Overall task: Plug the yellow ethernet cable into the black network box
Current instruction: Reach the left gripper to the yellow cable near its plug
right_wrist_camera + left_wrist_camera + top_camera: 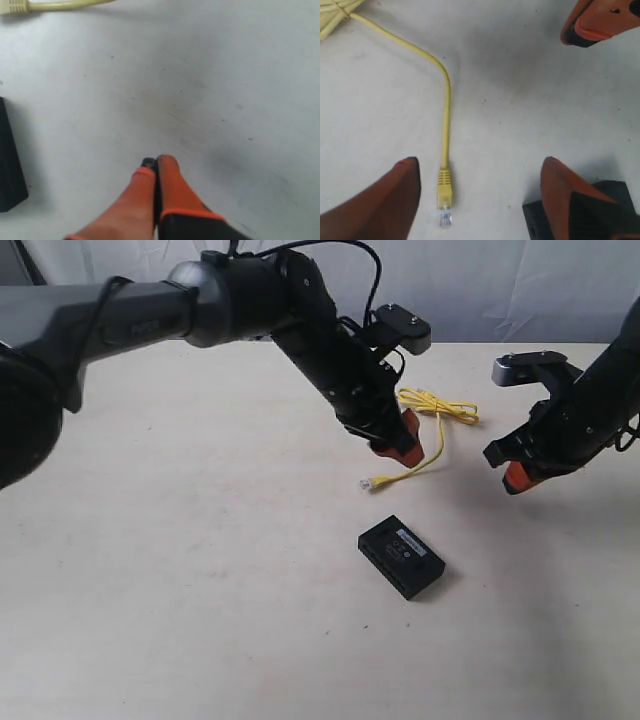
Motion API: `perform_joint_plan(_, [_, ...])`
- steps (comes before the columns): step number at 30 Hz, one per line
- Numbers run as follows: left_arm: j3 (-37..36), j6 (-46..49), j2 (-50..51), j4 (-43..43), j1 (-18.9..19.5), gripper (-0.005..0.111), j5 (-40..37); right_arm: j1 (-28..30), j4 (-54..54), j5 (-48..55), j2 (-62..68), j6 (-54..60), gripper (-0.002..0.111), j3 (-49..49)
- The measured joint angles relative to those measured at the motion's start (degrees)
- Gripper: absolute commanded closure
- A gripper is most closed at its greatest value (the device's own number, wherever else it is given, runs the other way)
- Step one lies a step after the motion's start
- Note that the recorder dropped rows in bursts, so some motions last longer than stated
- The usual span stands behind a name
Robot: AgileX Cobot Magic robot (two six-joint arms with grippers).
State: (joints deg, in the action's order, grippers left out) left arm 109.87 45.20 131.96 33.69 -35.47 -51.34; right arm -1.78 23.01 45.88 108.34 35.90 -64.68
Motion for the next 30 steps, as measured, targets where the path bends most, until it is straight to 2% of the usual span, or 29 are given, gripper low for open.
perform_joint_plan(4, [3.82,-0.31,4.43,-0.17,-1.18,0.041,1.73,1.23,0.31,0.0,-0.19,0.0,0.109,0.0])
perform_joint_plan(10, [8.54,-1.93,10.25,0.25,-3.34,0.041,10.37,1.47,1.79,0.0,-0.19,0.0,0.109,0.0])
perform_joint_plan(18, [9.45,-2.8,13.56,1.0,-3.44,0.045,18.2,1.47,2.15,-0.23,-0.19,0.14,0.109,0.0])
perform_joint_plan(23, [9.58,-2.8,14.14,1.41,-3.44,0.045,19.87,1.47,2.39,-0.54,-0.19,0.14,0.109,0.0])
perform_joint_plan(28, [9.82,-2.8,14.24,1.3,-3.44,0.056,20.5,1.47,2.39,-0.72,-0.19,0.14,0.109,0.0])
perform_joint_plan(30, [9.81,-2.8,14.24,1.2,-3.55,0.055,20.5,1.47,2.39,-0.72,-0.19,0.14,0.109,0.0])
